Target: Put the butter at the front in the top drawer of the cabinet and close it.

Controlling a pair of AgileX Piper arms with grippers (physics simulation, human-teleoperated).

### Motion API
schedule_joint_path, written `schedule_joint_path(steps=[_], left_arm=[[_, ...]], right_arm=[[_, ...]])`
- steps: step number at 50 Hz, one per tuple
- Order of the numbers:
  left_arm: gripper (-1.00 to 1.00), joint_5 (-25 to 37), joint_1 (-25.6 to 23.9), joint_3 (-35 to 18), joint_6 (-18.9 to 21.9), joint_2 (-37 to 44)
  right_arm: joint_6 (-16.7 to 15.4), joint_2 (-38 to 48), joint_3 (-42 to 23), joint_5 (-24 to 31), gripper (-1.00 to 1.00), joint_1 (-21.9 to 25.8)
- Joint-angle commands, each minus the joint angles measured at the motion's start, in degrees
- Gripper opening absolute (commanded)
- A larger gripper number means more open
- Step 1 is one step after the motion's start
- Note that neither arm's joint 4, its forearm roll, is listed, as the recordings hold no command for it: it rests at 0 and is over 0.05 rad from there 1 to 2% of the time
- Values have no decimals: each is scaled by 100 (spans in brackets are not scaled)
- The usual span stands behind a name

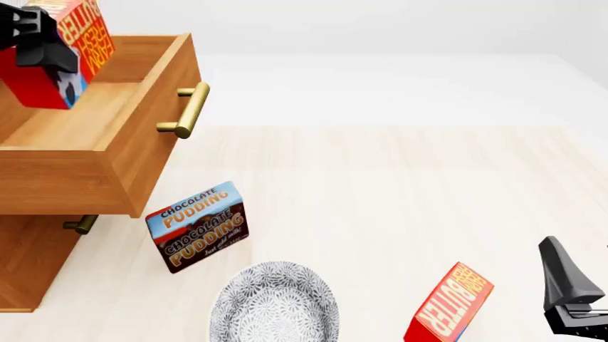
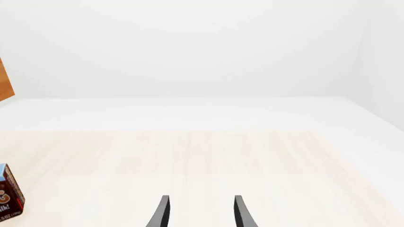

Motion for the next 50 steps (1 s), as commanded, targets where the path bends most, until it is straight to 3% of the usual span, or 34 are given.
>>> schedule_joint_path(steps=[1, 23, 50], left_arm=[[-100, -267, -31, 214, -30, -22], [-100, -766, 16, 823, -84, -134], [-100, -1033, 143, 1057, 20, -159]], right_arm=[[-6, -7, 4, 3, 100, -2], [-7, -7, 3, 2, 100, 0], [-7, -7, 3, 2, 100, -1]])
